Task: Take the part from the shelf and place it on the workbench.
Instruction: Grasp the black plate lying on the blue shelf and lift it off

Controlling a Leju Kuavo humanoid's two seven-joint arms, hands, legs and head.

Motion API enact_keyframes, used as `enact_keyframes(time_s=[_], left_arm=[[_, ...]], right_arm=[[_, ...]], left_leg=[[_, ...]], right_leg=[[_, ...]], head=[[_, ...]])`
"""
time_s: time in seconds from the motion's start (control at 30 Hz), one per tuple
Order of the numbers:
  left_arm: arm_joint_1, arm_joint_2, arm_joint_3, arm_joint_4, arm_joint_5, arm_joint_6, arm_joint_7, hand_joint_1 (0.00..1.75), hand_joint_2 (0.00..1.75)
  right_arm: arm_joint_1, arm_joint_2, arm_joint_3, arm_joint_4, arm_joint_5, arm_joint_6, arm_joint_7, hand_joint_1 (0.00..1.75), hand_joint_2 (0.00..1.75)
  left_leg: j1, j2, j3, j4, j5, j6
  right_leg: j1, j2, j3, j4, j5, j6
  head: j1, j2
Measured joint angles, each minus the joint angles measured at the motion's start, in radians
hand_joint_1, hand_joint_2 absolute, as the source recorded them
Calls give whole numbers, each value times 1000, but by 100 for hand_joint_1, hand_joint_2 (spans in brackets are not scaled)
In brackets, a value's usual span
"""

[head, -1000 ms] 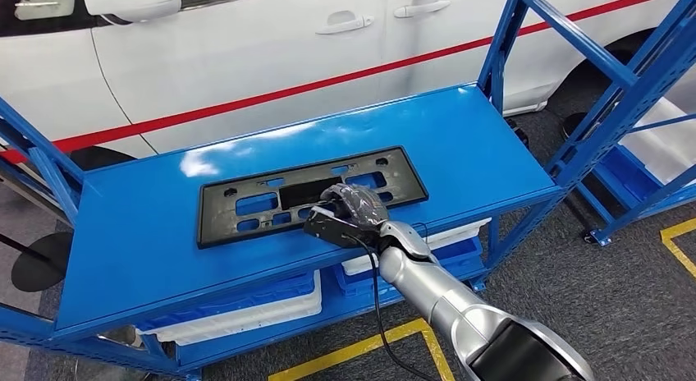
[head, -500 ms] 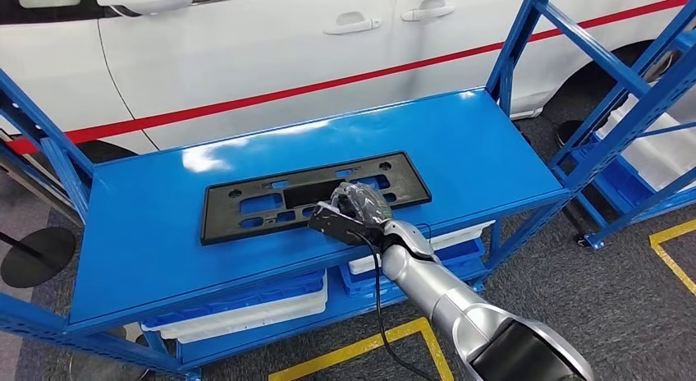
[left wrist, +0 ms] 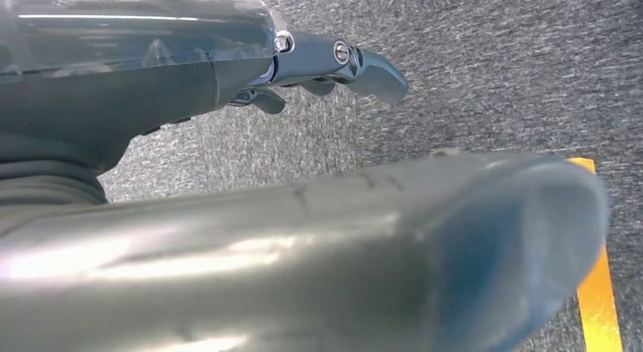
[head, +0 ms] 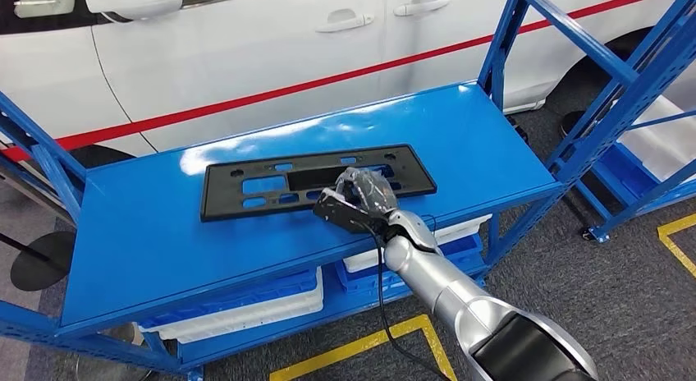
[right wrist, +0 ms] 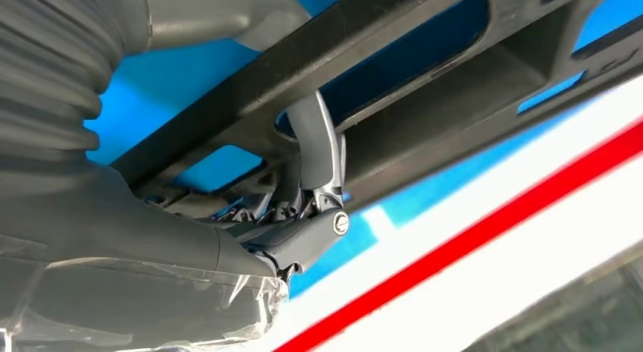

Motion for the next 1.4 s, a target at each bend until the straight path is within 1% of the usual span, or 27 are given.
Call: enact_keyframes(time_s=[0.03,0.07,0.1,0.13,0.2,0.23,0.3,0.4,0.47,0.53,0.57,0.6,0.63,0.67,0.73,0.77,0.83,0.93,1.0,1.07,1.1,1.13,1.17,1.23,1.27,1.3,1.4], left_arm=[[0,0,0,0,0,0,0,0,0],[1,0,1,0,0,0,0,0,0],[2,0,1,0,0,1,-1,0,0],[2,0,1,0,0,2,-2,0,0],[2,0,2,0,0,3,-6,0,0],[2,0,2,0,0,3,-7,0,0],[2,-1,2,0,-1,3,-10,0,0],[4,-2,2,0,-4,4,-13,0,0],[5,-4,2,0,-8,5,-16,0,0],[5,-6,3,0,-13,7,-19,0,0],[6,-6,3,0,-15,8,-21,0,0],[6,-7,3,0,-16,10,-22,0,0],[7,-8,3,0,-17,12,-23,0,0],[7,-9,3,0,-17,15,-23,0,0],[6,-12,3,0,-18,19,-25,0,0],[6,-14,3,0,-19,21,-25,0,0],[6,-16,3,0,-19,22,-25,0,0],[6,-18,3,0,-22,23,-25,0,0],[5,-18,3,0,-26,23,-24,0,0],[5,-18,3,0,-30,23,-22,0,0],[5,-18,3,0,-31,23,-20,0,0],[6,-18,3,0,-33,23,-19,0,0],[6,-18,3,0,-35,23,-17,0,0],[4,-18,3,0,-38,23,-16,0,0],[3,-18,3,0,-39,23,-15,0,0],[1,-19,3,0,-40,23,-14,0,0],[0,-20,3,0,-42,23,-11,0,0]], right_arm=[[-3,0,-4,-4,0,-10,-3,175,175],[-5,0,-8,-8,1,-23,-7,175,175],[-7,0,-12,-14,2,-39,-13,175,175],[-10,0,-15,-22,4,-56,-18,175,175],[-20,-1,-24,-44,14,-100,-29,175,175],[-27,-2,-29,-58,22,-126,-33,175,175],[-35,-5,-41,-91,45,-178,-36,175,175],[-36,-14,-56,-157,95,-227,-21,175,175],[-36,-23,-67,-208,134,-253,-7,175,175],[-30,-34,-79,-255,172,-277,6,175,175],[-25,-39,-85,-276,190,-287,13,175,175],[-18,-43,-90,-295,206,-296,18,175,175],[-12,-47,-95,-315,220,-304,23,175,175],[-8,-50,-101,-334,232,-310,27,175,175],[-5,-55,-114,-370,251,-319,33,175,175],[-4,-56,-120,-386,259,-322,35,175,175],[1,-60,-131,-411,275,-325,39,175,175],[11,-62,-147,-441,304,-330,46,175,175],[13,-62,-155,-458,327,-339,48,175,175],[20,-63,-163,-472,347,-349,51,175,175],[26,-63,-166,-478,358,-353,53,175,175],[33,-63,-170,-486,369,-356,55,175,175],[38,-63,-175,-496,381,-358,56,175,175],[45,-63,-189,-520,404,-361,55,175,175],[47,-63,-197,-532,416,-362,53,175,175],[51,-63,-207,-545,428,-364,49,175,175],[67,-61,-238,-582,455,-366,36,175,175]], left_leg=[[1,0,-32,70,-31,-3],[3,0,-58,124,-47,-7],[4,0,-69,144,-43,-9],[6,0,-60,122,-19,-10],[10,2,-2,-8,54,-11],[9,2,26,-70,77,-9],[6,1,47,-123,86,-1],[4,0,46,-130,89,18],[6,1,47,-137,94,32],[5,1,47,-138,94,39],[5,1,47,-137,93,41],[4,1,48,-137,92,41],[4,0,49,-136,92,41],[4,-1,50,-136,90,40],[2,-2,51,-133,86,35],[0,-2,50,-131,84,31],[-3,-2,48,-132,83,23],[-2,-2,44,-117,67,7],[0,-1,6,-29,15,-1],[0,0,-58,108,-43,-6],[0,0,-80,151,-52,-7],[0,0,-84,156,-41,-7],[0,0,-69,120,-12,-6],[-1,0,-4,-20,59,3],[-3,0,24,-79,79,7],[-5,0,40,-116,88,12],[-6,-2,47,-136,90,24]], right_leg=[[0,0,-1,1,0,-1],[0,-1,-1,1,-1,-2],[0,0,-1,2,-2,-1],[0,0,0,4,-4,0],[-1,2,0,12,-10,7],[0,3,-2,18,-14,11],[3,4,-9,24,-16,22],[1,3,-15,29,-20,37],[-2,2,-43,88,-59,46],[-2,2,-106,220,-120,52],[-2,2,-137,280,-140,54],[-2,2,-156,312,-142,54],[-2,1,-155,302,-123,53],[-2,1,-134,252,-88,50],[0,1,-69,109,-20,42],[3,2,-47,59,-3,38],[9,3,-35,28,-2,32],[3,2,-31,19,2,15],[0,1,-27,15,3,6],[1,1,-26,16,1,1],[2,1,-25,17,0,0],[2,2,-25,18,-1,-1],[3,3,-23,20,-3,-1],[4,5,-20,23,-7,3],[6,5,-20,25,-8,6],[7,6,-21,26,-9,11],[7,4,-22,25,-9,26]], head=[[-1,0],[-1,0],[-1,0],[-1,0],[0,0],[-1,0],[-1,0],[-1,0],[0,0],[0,0],[1,0],[1,0],[1,0],[1,0],[0,0],[0,0],[0,0],[-1,0],[-2,0],[-2,0],[-2,0],[-2,0],[-2,0],[-2,0],[-2,0],[-1,0],[-1,0]])
